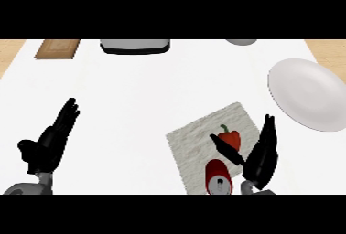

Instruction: Pick the bell pepper from the placemat and place it in the plate

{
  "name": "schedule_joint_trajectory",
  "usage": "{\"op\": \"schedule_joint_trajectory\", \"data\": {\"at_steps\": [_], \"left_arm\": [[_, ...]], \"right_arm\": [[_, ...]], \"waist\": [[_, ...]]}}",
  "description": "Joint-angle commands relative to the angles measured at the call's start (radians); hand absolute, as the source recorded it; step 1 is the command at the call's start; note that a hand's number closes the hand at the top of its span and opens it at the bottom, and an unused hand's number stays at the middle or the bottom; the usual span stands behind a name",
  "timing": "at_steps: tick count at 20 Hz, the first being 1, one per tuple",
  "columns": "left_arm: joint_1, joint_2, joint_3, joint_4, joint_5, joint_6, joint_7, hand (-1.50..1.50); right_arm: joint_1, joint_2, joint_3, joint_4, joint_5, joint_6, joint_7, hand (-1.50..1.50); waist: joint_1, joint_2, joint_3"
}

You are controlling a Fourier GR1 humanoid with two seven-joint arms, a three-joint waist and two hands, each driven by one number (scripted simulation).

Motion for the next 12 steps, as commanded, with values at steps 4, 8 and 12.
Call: {"op": "schedule_joint_trajectory", "data": {"at_steps": [4,8,12], "left_arm": [[-0.002,0.010,0.006,0.016,-0.003,-0.022,-0.019,0.00],[0.036,-0.004,-0.002,0.009,0.000,-0.033,-0.035,0.00],[-0.006,0.003,0.017,0.042,0.006,-0.062,-0.043,0.00]], "right_arm": [[0.012,0.001,0.031,-0.093,0.235,0.350,0.402,-1.50],[-0.019,0.001,0.134,-0.288,0.279,0.536,0.679,-1.50],[-0.033,0.001,0.109,-0.376,0.316,0.734,0.782,-1.50]], "waist": [[0.009,0.003,0.005],[0.018,0.001,0.008],[0.015,0.006,0.010]]}}
